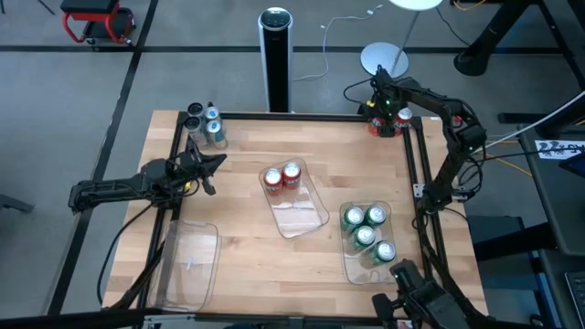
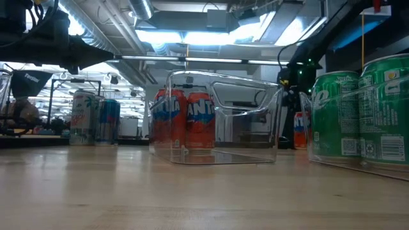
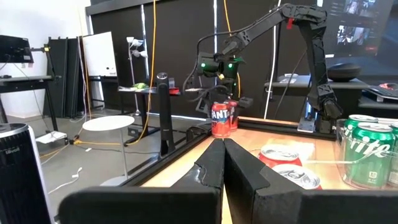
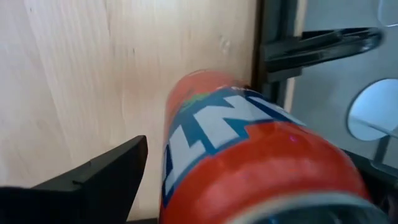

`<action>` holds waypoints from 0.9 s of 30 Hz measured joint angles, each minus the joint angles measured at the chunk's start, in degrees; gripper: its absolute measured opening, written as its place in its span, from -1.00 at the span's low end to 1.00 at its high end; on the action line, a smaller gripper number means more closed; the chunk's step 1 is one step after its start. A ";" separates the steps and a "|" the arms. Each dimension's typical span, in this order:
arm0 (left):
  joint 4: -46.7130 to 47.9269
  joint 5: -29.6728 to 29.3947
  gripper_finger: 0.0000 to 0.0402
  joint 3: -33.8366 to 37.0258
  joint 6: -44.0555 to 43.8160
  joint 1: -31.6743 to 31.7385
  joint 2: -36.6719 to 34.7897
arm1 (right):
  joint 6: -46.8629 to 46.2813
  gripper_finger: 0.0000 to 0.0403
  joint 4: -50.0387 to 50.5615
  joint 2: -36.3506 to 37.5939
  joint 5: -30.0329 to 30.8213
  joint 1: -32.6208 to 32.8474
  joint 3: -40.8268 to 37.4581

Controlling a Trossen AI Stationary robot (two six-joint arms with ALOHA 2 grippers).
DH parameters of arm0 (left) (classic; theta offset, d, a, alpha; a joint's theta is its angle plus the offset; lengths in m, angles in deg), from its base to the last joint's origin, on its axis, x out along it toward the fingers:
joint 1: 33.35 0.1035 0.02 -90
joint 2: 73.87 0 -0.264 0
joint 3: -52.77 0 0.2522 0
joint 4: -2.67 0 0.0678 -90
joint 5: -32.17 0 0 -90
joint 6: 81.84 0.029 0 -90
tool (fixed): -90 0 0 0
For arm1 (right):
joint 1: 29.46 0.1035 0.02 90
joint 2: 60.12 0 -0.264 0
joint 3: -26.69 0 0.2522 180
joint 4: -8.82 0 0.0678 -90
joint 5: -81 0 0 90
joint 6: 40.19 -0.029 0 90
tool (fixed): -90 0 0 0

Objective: Sort soda cans
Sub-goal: Put the left orange soda can into the middle transparent bin

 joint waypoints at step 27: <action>-0.44 -0.02 -1.00 -0.02 -0.24 -0.02 -0.02 | 0.51 0.46 0.94 -2.67 1.73 1.19 0.27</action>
